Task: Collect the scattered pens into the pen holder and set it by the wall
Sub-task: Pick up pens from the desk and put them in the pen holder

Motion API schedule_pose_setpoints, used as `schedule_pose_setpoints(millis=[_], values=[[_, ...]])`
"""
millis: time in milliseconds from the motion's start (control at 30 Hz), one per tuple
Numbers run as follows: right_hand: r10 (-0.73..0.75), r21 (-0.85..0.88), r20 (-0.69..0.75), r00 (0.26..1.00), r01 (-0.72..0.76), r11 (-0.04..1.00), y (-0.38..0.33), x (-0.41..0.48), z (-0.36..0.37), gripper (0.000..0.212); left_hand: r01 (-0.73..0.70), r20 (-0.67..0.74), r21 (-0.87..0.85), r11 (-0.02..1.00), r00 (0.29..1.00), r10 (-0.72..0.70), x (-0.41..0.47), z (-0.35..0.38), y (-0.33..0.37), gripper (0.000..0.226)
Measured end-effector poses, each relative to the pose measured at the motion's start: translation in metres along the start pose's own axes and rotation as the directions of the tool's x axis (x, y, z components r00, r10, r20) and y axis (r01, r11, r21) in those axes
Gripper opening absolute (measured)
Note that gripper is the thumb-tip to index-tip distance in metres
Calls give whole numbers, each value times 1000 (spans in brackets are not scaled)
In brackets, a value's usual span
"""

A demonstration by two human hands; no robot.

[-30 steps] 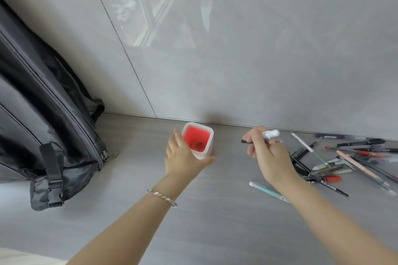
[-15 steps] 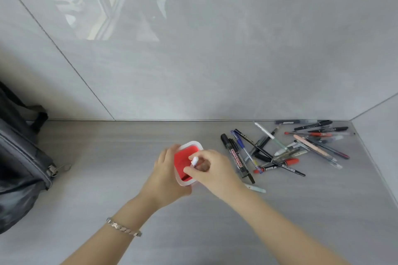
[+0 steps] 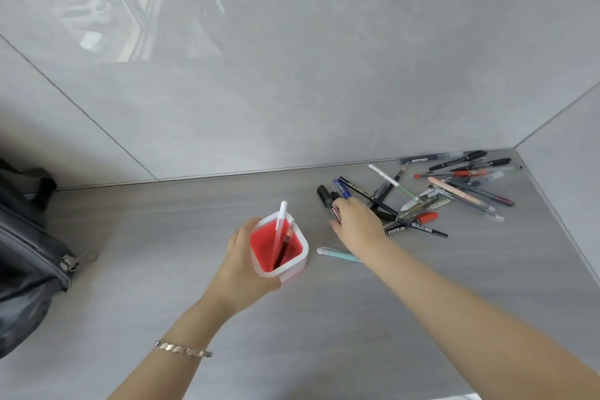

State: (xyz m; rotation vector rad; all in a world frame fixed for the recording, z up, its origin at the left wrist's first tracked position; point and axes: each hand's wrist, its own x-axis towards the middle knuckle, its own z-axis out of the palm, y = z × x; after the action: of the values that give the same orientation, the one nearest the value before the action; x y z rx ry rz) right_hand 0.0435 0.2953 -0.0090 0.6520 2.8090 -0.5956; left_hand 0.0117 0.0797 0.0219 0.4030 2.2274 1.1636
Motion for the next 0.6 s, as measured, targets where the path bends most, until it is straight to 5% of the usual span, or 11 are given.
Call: schedule_pose_setpoints(millis=[100, 400, 533, 600], values=[[11, -168, 71, 997, 1, 986, -14, 9, 0, 32, 20, 3, -27, 999, 1000, -20, -2, 0, 2, 85], [-104, -100, 246, 964, 132, 986, 16, -49, 5, 17, 62, 3, -75, 995, 998, -62, -1, 4, -2, 90], [-28, -141, 218, 976, 60, 988, 28, -58, 14, 21, 65, -3, -73, 995, 998, -65, -2, 6, -1, 93], [53, 48, 178, 983, -63, 997, 27, -60, 5, 14, 77, -10, -65, 995, 997, -78, -2, 6, 0, 95]])
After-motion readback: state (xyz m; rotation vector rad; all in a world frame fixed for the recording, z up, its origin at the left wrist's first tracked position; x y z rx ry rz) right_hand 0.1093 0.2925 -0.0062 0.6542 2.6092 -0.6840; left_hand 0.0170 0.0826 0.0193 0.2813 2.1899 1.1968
